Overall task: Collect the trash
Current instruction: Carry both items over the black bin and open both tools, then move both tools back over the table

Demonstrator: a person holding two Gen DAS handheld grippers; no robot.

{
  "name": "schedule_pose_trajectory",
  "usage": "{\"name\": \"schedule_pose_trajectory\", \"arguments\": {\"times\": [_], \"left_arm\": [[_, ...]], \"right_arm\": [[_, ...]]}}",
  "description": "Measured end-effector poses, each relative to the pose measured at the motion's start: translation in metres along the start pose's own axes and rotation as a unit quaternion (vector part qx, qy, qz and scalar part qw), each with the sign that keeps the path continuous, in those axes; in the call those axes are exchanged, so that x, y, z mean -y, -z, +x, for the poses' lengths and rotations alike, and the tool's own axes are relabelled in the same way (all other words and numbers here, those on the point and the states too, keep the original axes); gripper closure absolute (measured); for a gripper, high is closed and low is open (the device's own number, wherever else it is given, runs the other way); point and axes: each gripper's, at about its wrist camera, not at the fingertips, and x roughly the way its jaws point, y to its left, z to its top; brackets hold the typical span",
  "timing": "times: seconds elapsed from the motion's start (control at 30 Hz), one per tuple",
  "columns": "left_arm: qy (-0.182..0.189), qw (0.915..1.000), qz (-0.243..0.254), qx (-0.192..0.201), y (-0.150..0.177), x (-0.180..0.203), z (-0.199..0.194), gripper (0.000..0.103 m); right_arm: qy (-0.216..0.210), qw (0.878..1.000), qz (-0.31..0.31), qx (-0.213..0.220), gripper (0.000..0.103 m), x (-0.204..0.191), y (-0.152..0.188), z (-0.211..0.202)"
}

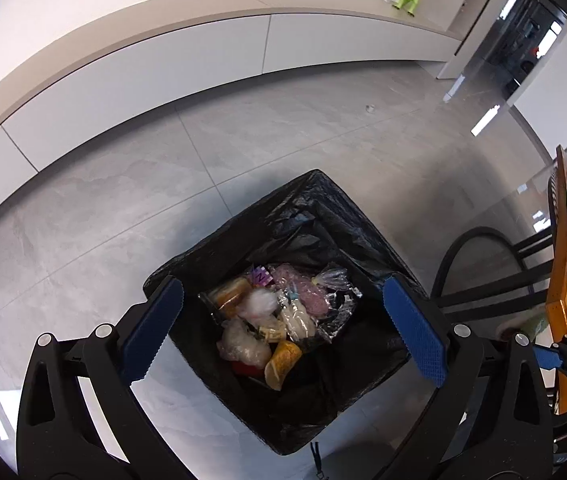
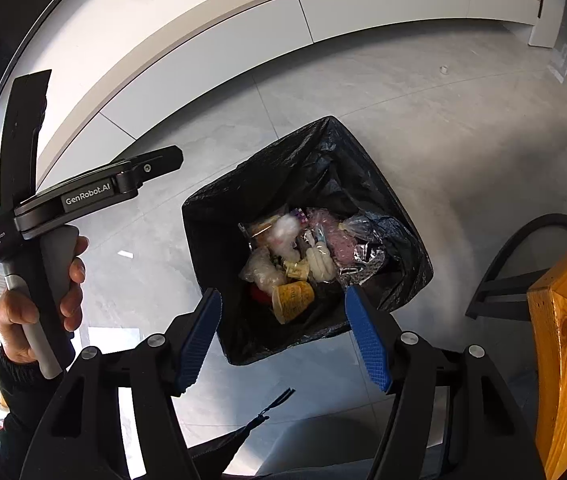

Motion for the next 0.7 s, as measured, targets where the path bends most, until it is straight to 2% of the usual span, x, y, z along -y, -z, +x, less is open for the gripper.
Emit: {"name": "schedule_pose_trajectory", "arguments": {"times": [0.2, 0.4, 0.6, 0.7], "left_arm": [[0.004, 0.9997, 0.025, 0.004, 0.001, 0.018, -0.004, 0.006], [0.018, 0.9979, 0.06, 0.016, -0.001, 0.063, -0.018, 0.006], [0.054, 0.9916, 0.116, 0.022, -0.007, 0.139, -0.025, 0.006], [0.076, 0.986, 0.147, 0.019, -0.01, 0.187, -0.024, 0.006]], "right_arm": [[-0.017, 1.0, 0.008, 0.02, 0.037, 0.011, 0.005, -0.018], [-0.022, 0.997, 0.036, 0.057, 0.037, 0.045, 0.019, -0.056], [0.001, 0.991, 0.093, 0.101, 0.037, 0.109, 0.047, -0.108], [0.025, 0.983, 0.139, 0.119, 0.037, 0.154, 0.067, -0.137]]}}
